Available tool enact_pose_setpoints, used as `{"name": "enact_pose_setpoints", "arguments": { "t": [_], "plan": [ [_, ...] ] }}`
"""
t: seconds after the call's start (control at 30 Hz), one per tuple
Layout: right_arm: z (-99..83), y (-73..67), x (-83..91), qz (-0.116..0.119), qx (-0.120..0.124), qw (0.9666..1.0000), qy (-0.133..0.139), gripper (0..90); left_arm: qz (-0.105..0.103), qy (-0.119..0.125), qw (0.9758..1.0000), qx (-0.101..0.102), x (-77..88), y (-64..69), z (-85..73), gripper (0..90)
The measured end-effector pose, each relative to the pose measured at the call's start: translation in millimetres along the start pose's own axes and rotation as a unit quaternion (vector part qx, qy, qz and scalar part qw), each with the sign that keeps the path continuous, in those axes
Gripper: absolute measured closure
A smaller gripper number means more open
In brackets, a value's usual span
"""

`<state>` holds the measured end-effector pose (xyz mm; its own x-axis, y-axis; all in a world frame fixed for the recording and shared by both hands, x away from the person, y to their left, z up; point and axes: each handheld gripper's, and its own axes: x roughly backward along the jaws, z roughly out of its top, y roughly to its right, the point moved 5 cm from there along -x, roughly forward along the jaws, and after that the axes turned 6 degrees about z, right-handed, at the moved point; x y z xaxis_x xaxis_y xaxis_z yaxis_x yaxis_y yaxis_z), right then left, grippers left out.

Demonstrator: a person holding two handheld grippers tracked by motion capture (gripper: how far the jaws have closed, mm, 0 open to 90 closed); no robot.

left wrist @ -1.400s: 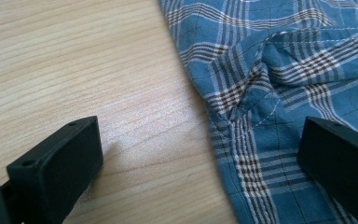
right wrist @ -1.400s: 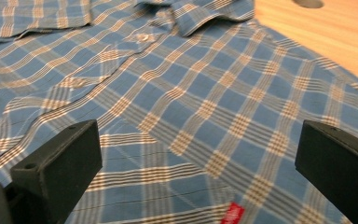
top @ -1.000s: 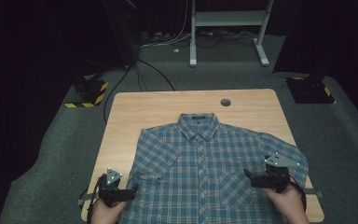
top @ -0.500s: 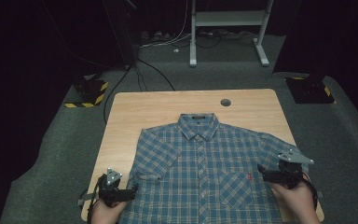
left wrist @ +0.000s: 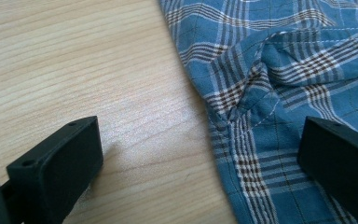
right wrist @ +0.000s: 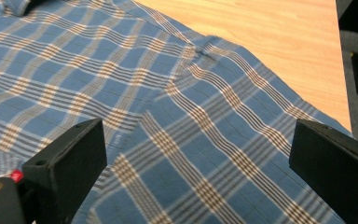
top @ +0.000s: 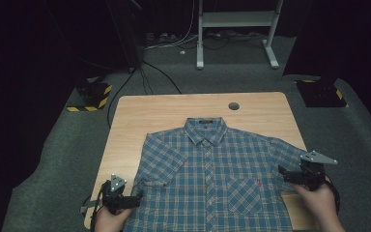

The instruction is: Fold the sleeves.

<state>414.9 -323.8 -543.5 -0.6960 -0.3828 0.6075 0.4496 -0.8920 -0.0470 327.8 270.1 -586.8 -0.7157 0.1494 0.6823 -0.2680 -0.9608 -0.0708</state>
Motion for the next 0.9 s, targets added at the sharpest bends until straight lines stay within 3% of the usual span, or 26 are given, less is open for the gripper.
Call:
{"name": "enact_pose_setpoints", "arguments": {
  "t": [0.3, 0.43, 0.63, 0.9],
  "plan": [
    [-7.6, 20.9, -4.0, -0.026, -0.015, 0.9994, -0.018, 6.1, 0.0, 0.0, 1.0, 0.0, 0.0, 0.0, 0.0, 0.2],
    [-11.6, 27.5, -5.5, -0.031, -0.026, 0.9986, -0.034, 14.8, 0.0, 0.0, 1.0, 0.0, 0.0, 0.0, 0.0, 0.2],
    [-14.1, 40.9, -5.5, -0.05, -0.04, 0.9971, -0.042, 19.8, 0.0, 0.0, 1.0, 0.0, 0.0, 0.0, 0.0, 0.2],
    [-20.9, 47.5, -7.4, -0.061, -0.055, 0.9952, -0.054, 23.0, 0.0, 0.0, 1.0, 0.0, 0.0, 0.0, 0.0, 0.2]
  ]
}}
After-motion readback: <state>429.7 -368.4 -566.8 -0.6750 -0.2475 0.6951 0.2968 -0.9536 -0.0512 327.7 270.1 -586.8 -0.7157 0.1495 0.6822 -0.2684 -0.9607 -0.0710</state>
